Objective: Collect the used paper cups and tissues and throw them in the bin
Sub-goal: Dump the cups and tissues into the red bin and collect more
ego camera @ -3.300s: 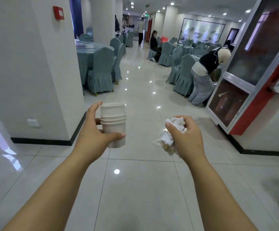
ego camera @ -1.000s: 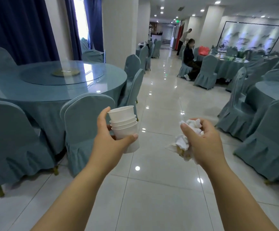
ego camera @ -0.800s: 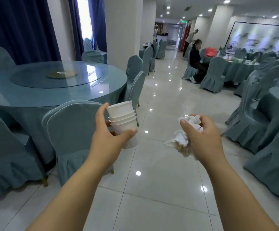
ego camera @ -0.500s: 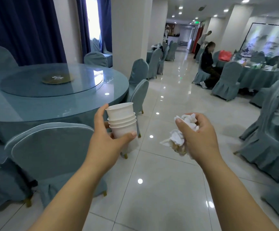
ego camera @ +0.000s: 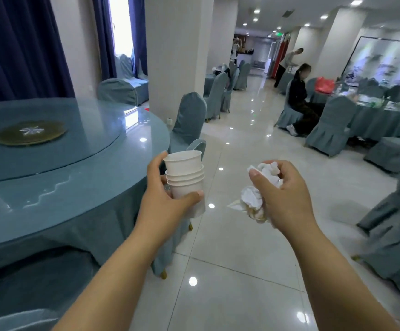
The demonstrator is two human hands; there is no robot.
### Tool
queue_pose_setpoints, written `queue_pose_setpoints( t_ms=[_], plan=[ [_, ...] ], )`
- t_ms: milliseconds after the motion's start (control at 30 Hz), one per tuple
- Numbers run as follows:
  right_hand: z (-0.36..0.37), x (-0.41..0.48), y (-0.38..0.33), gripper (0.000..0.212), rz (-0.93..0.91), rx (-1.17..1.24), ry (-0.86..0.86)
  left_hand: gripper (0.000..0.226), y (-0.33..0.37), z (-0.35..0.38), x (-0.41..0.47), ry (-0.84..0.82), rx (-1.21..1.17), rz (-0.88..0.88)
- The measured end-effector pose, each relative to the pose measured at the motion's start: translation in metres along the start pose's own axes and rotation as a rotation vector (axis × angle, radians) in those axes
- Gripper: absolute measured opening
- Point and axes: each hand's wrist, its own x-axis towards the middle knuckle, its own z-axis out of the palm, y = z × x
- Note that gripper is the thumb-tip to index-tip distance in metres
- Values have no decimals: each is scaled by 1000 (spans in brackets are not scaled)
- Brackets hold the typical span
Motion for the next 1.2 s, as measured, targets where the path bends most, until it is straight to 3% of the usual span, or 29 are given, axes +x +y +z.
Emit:
queue_pose_setpoints(
  t_ms=[167,567,1200],
  plan=[
    [4,107,46,22,45,-6,60,92,-22,55,110,-82,-8,-13],
    [11,420,175,22,22,-22,98,90,-85,224,399,-69,31,23],
    [134,878,308,19,4,-85,-81,92,-200,359,841,59,-2,-46]
  ],
)
